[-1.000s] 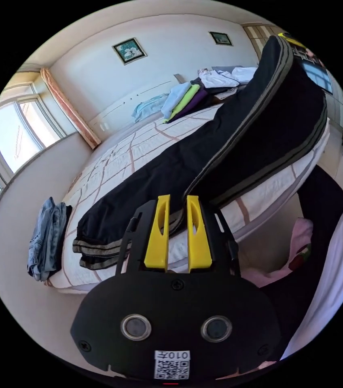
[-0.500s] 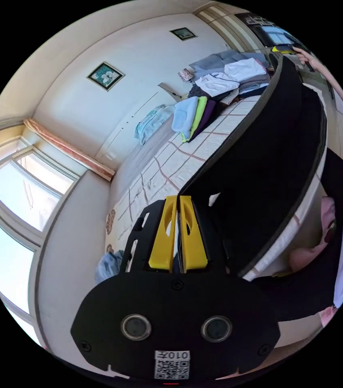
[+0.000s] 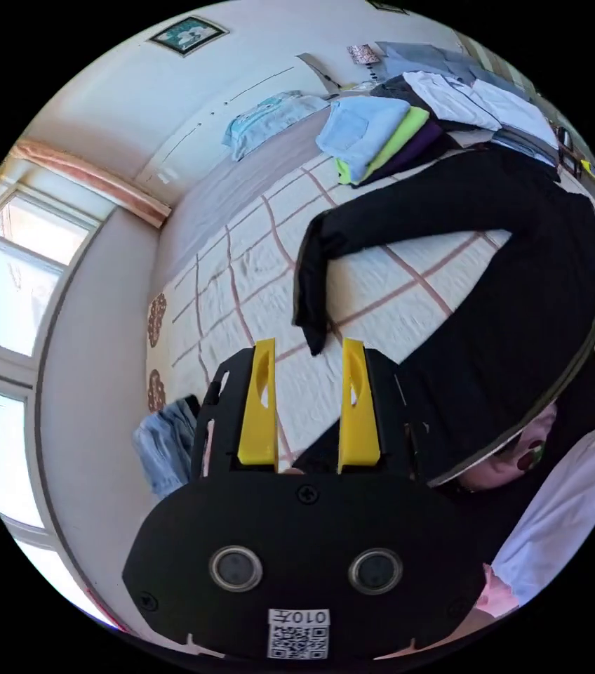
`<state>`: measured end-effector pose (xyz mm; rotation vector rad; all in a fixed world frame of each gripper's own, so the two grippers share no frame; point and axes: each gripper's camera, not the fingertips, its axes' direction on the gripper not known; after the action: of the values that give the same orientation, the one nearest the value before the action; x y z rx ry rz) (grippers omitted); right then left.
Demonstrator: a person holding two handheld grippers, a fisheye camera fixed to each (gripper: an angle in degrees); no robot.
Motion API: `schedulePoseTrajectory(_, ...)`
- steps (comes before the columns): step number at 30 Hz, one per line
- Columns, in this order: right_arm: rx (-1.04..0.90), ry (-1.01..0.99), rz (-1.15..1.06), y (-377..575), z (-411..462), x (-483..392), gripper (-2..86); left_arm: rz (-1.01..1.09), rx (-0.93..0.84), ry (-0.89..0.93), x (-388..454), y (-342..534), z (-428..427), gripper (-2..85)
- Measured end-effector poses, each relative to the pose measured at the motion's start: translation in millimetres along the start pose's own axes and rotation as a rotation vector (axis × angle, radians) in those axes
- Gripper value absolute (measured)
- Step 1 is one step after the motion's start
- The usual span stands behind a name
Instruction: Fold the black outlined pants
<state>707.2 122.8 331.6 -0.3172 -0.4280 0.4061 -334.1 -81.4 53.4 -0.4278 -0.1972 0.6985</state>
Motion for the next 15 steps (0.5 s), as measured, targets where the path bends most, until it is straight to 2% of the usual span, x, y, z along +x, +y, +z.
schedulePoseTrajectory(2,0.007,-0.006,0.122,39.2,-5.4,29.9,13.8,-0.173,-0.017,0.14,-5.9,63.9,25.6,15.2)
schedulePoseTrajectory(4,0.006,-0.102,0.207,61.2,-0.6,45.7,14.3,-0.456,0.047,0.364,-17.2,144.3,51.8,15.5)
schedulePoseTrajectory(6,-0.01,-0.155,0.262,73.4,14.8,54.0,14.5,-0.478,0.043,0.308,-4.9,174.0,61.9,15.7)
schedulePoseTrajectory(7,-0.035,-0.175,0.289,75.6,28.8,57.3,14.4,-0.436,0.024,0.23,6.9,180.3,65.2,15.9)
schedulePoseTrajectory(10,-0.07,-0.268,0.322,67.9,61.2,58.5,13.7,-0.312,0.002,0.149,27.1,173.7,69.4,16.3)
schedulePoseTrajectory(12,-0.077,-0.337,0.322,58.3,76.0,54.3,12.4,-0.323,-0.044,0.209,26.1,167.5,80.7,16.5)
schedulePoseTrajectory(15,-0.081,-0.276,0.313,46.0,91.3,47.4,6.0,-0.412,0.017,0.36,18.1,168.1,95.7,16.7)
